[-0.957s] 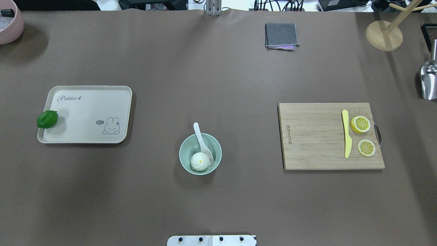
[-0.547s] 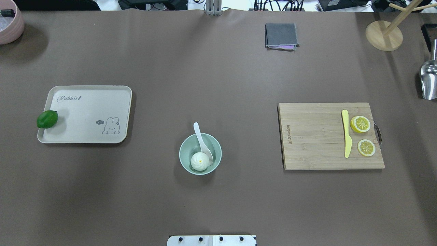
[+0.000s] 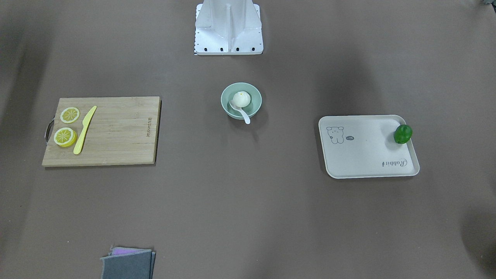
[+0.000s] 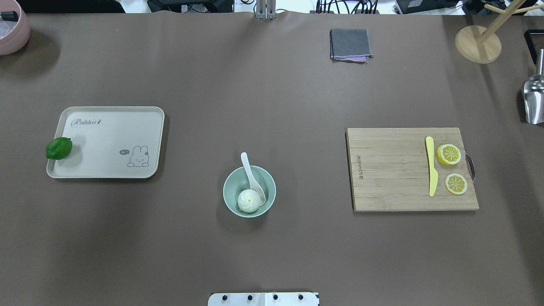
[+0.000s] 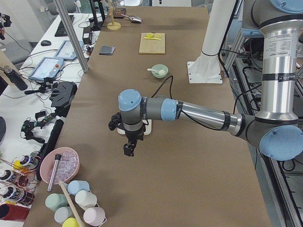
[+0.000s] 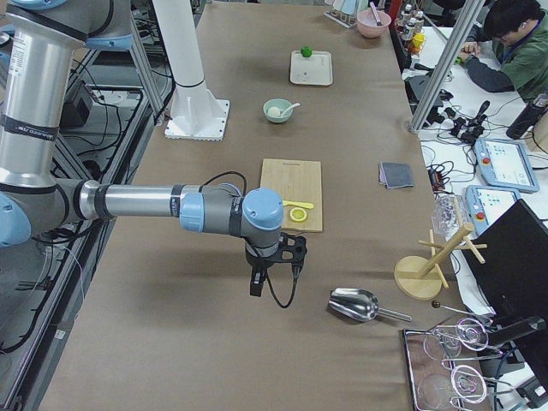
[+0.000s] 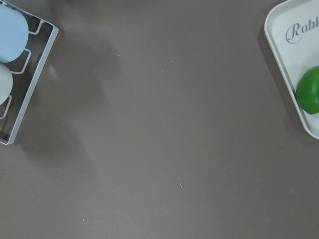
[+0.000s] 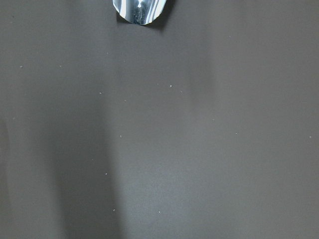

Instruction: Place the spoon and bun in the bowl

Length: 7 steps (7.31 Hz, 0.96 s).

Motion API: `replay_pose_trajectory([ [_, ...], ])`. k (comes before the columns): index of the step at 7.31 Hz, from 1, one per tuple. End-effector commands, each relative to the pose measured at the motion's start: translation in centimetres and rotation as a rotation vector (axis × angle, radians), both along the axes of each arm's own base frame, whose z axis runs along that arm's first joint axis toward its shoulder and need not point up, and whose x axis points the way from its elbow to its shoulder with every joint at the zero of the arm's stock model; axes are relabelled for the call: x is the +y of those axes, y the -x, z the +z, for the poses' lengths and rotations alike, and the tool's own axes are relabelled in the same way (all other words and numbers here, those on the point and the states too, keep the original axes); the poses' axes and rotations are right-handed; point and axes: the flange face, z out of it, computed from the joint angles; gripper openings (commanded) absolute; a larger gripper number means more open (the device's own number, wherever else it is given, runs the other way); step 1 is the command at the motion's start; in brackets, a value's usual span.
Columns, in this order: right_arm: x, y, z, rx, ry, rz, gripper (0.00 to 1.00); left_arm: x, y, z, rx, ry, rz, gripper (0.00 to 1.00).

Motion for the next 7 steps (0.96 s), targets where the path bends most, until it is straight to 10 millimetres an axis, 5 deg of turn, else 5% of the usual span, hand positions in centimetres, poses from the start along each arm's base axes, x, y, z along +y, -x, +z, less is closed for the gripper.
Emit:
replay_pose_trajectory([
  [1,0.63,0.15,0.64,0.000,0.017,-0.003,1.00,0.04,0.05,0.05,0.000,0.002,-0.002,0.99],
  [7,0.80,0.79,1.08,-0.005,0.029,-0.019,1.00,0.05,0.01,0.25,-0.003,0.008,-0.001,0.99],
])
